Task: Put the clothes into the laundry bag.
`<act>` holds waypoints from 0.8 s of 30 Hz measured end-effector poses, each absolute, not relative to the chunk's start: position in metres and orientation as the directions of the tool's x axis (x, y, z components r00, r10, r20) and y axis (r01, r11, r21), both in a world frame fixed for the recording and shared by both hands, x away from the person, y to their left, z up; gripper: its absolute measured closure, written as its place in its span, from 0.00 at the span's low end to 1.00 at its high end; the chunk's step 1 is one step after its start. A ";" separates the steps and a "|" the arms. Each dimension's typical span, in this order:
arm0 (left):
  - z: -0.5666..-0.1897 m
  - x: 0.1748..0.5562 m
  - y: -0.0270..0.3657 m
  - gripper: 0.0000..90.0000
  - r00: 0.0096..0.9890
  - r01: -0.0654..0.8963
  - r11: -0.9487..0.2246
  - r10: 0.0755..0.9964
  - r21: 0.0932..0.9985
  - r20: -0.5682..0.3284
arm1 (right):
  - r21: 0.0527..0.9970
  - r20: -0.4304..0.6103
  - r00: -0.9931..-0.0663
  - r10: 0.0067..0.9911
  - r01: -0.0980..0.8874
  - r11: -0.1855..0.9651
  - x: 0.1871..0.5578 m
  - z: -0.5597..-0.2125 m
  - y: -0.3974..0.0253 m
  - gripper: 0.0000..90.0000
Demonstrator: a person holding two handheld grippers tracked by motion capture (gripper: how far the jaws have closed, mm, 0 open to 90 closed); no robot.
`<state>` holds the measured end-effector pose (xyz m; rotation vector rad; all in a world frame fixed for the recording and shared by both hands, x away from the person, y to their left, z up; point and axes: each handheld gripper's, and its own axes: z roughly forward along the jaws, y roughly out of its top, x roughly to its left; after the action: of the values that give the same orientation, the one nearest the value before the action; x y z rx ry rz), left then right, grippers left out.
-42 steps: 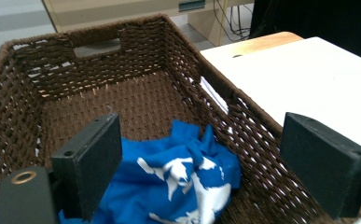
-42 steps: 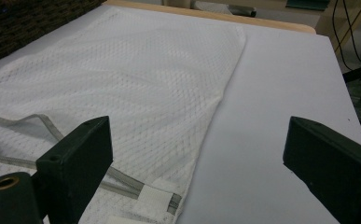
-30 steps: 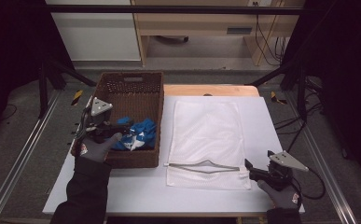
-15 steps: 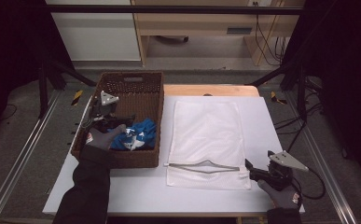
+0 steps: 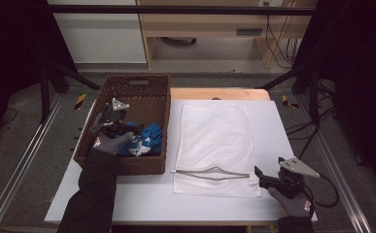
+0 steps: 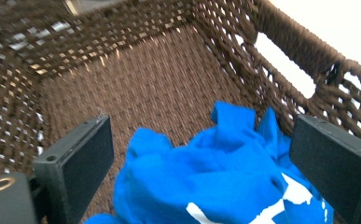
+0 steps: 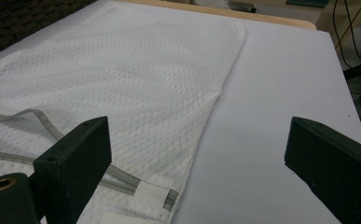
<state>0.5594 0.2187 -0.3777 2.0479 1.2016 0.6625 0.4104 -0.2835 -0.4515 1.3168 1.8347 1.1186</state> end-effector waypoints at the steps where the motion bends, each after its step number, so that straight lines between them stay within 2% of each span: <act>1: -0.380 0.560 0.218 0.06 0.455 0.558 -0.362 0.886 0.747 0.089 | 0.891 -0.005 -0.318 0.948 0.429 0.148 0.410 -0.452 -0.284 0.09; 11: -0.389 0.563 0.214 0.03 0.489 0.593 -0.405 0.868 0.696 0.089 | 0.887 -0.005 -0.320 0.947 0.436 0.152 0.411 -0.452 -0.284 0.08; 19: -0.402 0.569 0.204 0.03 0.526 0.633 -0.486 0.841 0.603 0.125 | 0.886 -0.001 -0.318 0.948 0.440 0.149 0.411 -0.452 -0.284 0.07; 24: -0.404 0.571 0.204 0.03 0.519 0.655 -0.480 0.847 0.583 0.114 | 0.883 0.000 -0.317 0.948 0.446 0.149 0.412 -0.453 -0.284 0.06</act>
<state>0.5715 0.2044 -0.4042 2.2888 1.2268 0.5412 0.4117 -0.2842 -0.4531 1.3297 1.8462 1.1086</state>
